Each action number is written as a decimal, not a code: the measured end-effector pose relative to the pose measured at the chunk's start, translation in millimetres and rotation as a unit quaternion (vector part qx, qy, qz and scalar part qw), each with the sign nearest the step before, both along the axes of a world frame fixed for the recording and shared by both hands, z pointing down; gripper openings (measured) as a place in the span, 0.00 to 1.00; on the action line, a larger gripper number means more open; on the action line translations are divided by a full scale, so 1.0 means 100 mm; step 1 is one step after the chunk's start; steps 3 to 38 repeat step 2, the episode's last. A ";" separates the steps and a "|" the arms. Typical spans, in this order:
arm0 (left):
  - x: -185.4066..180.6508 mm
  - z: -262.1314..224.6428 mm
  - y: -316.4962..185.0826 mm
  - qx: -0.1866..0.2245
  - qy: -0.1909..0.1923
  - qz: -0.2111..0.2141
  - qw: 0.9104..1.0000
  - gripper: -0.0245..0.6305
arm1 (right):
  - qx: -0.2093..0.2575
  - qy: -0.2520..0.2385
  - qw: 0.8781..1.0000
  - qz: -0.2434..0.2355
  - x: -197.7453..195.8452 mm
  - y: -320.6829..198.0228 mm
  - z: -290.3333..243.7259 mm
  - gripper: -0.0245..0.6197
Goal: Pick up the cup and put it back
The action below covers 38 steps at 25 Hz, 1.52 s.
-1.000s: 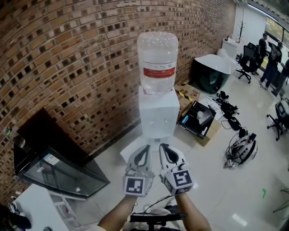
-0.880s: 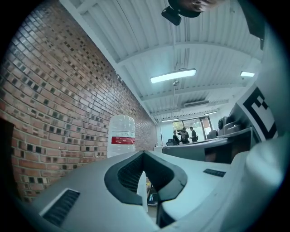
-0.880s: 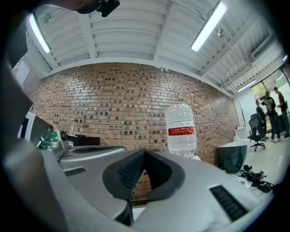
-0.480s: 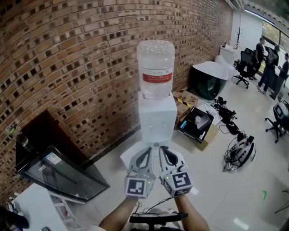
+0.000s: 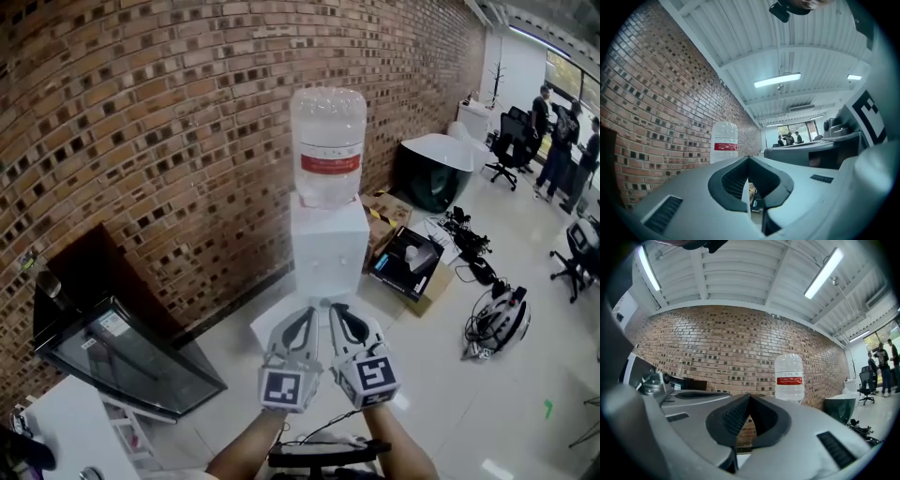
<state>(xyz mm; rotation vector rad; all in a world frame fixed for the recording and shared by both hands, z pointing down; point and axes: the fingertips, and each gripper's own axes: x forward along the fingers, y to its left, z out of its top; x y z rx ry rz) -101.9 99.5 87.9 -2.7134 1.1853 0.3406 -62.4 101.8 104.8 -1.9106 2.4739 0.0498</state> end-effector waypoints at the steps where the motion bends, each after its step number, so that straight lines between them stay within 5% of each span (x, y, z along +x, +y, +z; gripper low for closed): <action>1: 0.00 0.01 0.01 0.000 -0.002 0.002 1.000 0.03 | -0.002 0.001 1.000 0.000 -0.01 0.01 0.01 0.04; 38: 0.00 0.02 0.02 0.001 -0.005 0.003 1.000 0.03 | -0.003 0.002 1.000 0.000 -0.02 0.01 0.02 0.04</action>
